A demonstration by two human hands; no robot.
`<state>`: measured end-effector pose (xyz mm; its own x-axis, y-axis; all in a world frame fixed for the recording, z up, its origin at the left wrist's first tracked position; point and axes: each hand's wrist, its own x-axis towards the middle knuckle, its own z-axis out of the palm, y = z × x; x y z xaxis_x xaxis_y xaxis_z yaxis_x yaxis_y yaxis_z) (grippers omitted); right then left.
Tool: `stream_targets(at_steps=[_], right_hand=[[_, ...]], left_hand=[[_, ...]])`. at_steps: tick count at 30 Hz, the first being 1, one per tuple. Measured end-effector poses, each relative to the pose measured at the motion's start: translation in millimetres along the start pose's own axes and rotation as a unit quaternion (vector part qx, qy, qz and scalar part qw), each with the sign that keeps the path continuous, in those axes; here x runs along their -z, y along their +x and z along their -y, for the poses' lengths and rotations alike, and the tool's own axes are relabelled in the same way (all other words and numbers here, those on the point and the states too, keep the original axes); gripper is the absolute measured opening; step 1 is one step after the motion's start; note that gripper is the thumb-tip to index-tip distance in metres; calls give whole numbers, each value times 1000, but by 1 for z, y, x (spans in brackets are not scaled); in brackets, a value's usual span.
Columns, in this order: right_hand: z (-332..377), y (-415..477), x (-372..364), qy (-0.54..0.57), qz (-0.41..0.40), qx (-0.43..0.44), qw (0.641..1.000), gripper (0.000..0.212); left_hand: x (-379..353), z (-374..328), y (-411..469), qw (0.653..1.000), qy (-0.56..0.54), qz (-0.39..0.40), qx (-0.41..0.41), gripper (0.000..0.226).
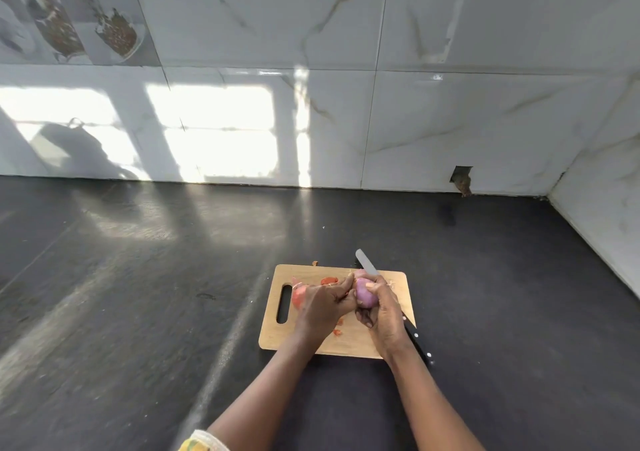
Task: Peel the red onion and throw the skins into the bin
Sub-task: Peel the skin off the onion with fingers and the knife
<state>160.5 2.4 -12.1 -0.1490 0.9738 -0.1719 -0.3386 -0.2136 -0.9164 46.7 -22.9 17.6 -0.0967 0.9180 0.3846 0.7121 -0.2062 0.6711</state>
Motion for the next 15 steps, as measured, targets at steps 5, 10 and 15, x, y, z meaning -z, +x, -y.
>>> stream_targets(at_steps=[5, 10, 15], right_hand=[[-1, -3, 1, 14, -3, -6, 1000, 33], [-1, -1, 1, 20, -4, -14, 1000, 34], [-3, 0, 3, 2, 5, -17, 1000, 37]], left_hand=[[0, 4, 2, 999, -31, 8, 31, 23], [-5, 9, 0, 987, -125, 74, 69, 38], [-6, 16, 1, 987, -115, 84, 80, 37]])
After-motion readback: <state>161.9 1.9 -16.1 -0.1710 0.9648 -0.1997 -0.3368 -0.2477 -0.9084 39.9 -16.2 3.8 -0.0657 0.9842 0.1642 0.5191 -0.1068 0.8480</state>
